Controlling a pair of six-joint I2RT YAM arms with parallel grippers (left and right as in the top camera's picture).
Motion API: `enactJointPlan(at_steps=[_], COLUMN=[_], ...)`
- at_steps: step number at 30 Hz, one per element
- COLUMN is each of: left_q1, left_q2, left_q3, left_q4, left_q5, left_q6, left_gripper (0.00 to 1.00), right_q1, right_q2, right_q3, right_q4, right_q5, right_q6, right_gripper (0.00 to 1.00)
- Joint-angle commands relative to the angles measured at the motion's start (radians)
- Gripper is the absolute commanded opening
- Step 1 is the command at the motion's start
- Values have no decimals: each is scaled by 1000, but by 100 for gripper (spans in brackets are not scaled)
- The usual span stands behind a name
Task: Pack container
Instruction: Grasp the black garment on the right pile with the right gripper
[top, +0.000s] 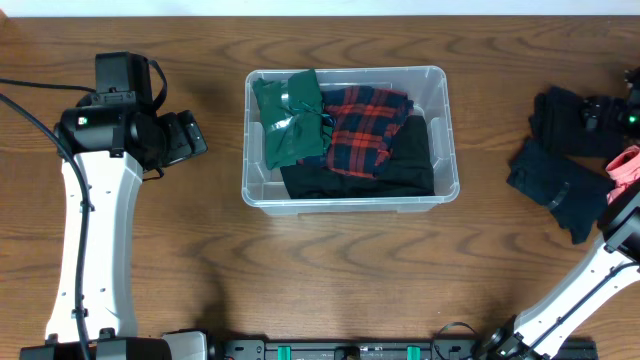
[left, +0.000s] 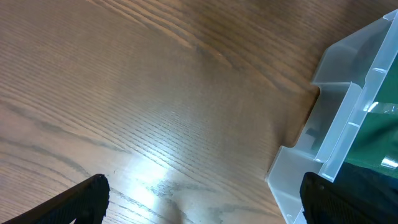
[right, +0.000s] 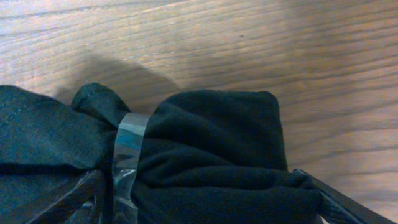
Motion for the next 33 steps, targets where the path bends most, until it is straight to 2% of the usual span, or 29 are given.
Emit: enactJointPlan(at_steps=[1, 11, 21, 27, 30, 33], left_q1=[5, 5, 5, 5, 5, 5], left_q2=[7, 7, 7, 7, 7, 7], left_q3=[-3, -3, -3, -3, -3, -3], left_q4=[-5, -5, -5, -5, -4, -5], left_q5=[-4, -4, -4, -4, -4, -4], left_q6=[-2, -2, -2, -2, -2, -2], left_gripper=[98, 98, 98, 98, 98, 98], right_q1=[9, -9, -22, -34, -32, -31], right_q2=[13, 13, 13, 13, 13, 13], right_q3=[-21, -21, -21, -21, -21, -21], right_q4=[-5, -30, -74, -103, -107, -110], right_q5=[35, 172, 290, 226, 31, -39], right_q6=[65, 233, 312, 307, 157, 135], right_gripper=[91, 92, 96, 96, 96, 96])
